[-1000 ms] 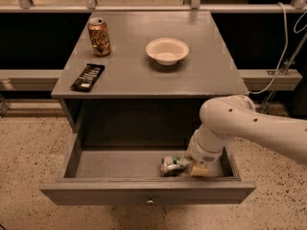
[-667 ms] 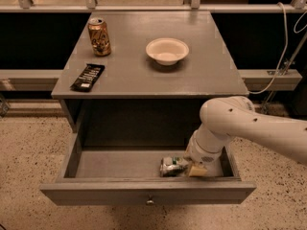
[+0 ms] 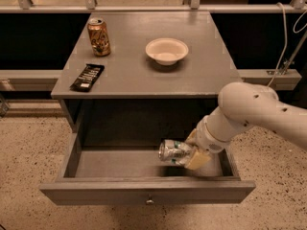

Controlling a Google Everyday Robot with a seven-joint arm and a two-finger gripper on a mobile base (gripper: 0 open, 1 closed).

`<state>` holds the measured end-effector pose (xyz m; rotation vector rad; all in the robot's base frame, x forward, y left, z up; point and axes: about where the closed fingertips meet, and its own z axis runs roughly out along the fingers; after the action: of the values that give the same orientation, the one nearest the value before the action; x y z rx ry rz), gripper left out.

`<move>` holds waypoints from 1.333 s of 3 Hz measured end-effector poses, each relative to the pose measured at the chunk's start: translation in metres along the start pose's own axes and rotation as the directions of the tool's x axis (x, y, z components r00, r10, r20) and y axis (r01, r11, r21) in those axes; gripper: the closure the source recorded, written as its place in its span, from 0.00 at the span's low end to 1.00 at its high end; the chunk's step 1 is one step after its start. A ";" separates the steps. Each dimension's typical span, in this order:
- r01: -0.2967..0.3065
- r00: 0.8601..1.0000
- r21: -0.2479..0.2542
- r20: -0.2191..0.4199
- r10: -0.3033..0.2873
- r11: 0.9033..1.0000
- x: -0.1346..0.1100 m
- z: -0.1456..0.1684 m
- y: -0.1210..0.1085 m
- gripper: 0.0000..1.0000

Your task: Pick 7up can from top drawer and place on counter

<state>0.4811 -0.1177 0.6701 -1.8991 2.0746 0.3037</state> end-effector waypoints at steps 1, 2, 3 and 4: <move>-0.002 1.000 0.088 0.021 0.000 0.996 -0.019 -0.067 -0.016 1.00; 0.021 1.000 0.147 0.001 -0.021 0.989 -0.036 -0.135 -0.035 1.00; 0.019 0.998 0.152 -0.057 -0.010 0.988 -0.041 -0.177 -0.062 1.00; 0.013 0.992 0.131 -0.130 0.004 0.991 -0.052 -0.201 -0.099 1.00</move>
Offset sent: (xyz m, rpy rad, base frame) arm 0.0448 -0.0352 0.2323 -0.0417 -0.2100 -0.0365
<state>0.5662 -0.1517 0.8808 -1.8896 2.1151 0.0416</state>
